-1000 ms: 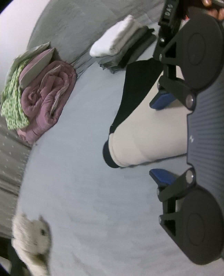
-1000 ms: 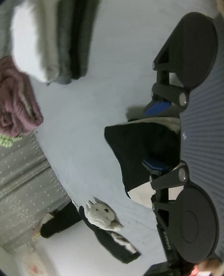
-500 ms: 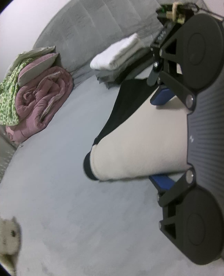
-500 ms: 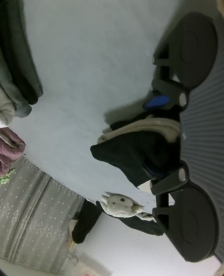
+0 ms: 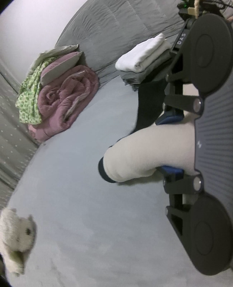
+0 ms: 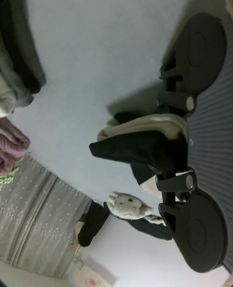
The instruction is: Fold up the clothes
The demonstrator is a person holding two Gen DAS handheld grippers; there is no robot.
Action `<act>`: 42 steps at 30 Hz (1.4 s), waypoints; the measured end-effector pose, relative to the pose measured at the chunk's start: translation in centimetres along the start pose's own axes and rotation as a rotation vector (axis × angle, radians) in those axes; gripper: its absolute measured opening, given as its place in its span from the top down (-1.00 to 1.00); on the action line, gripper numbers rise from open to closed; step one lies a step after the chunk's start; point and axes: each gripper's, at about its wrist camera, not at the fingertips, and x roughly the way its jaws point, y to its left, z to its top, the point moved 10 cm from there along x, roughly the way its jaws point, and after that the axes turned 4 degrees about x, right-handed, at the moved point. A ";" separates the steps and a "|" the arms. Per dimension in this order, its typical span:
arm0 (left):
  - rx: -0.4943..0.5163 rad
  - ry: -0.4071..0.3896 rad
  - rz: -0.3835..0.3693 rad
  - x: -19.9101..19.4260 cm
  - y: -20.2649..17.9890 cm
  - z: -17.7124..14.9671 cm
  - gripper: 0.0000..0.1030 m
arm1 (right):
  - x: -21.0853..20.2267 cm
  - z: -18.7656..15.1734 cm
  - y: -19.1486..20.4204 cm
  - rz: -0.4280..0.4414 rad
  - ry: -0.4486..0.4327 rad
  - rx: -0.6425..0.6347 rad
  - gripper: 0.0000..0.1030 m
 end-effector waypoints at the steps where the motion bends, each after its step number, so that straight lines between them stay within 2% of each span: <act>1: 0.002 -0.009 -0.003 -0.1 -0.4 0.5 0.16 | -0.2 0.2 0.3 0.007 -0.009 -0.001 0.05; 11: 0.071 -0.056 -0.084 0.9 -7.3 4.4 0.19 | -3.9 4.2 1.8 0.046 -0.157 0.034 0.05; 18: 0.155 -0.081 -0.211 3.9 -16.2 7.1 0.20 | -7.6 10.1 3.5 0.051 -0.312 -0.019 0.06; 24: 0.228 -0.069 -0.314 8.0 -23.7 9.1 0.20 | -11.3 15.2 3.2 0.035 -0.495 -0.047 0.06; 29: 0.282 -0.040 -0.387 10.9 -29.3 9.6 0.20 | -13.4 18.5 1.8 0.030 -0.606 -0.050 0.05; 36: 0.319 0.006 -0.446 15.3 -32.8 8.8 0.19 | -13.9 20.7 -1.9 0.008 -0.702 -0.020 0.05; 39: 0.294 0.038 -0.435 18.0 -32.0 7.4 0.17 | -13.4 20.8 -4.5 -0.009 -0.703 0.008 0.05; 42: 0.268 0.065 -0.408 20.8 -30.5 5.8 0.05 | -12.5 20.7 -7.1 -0.016 -0.701 0.035 0.05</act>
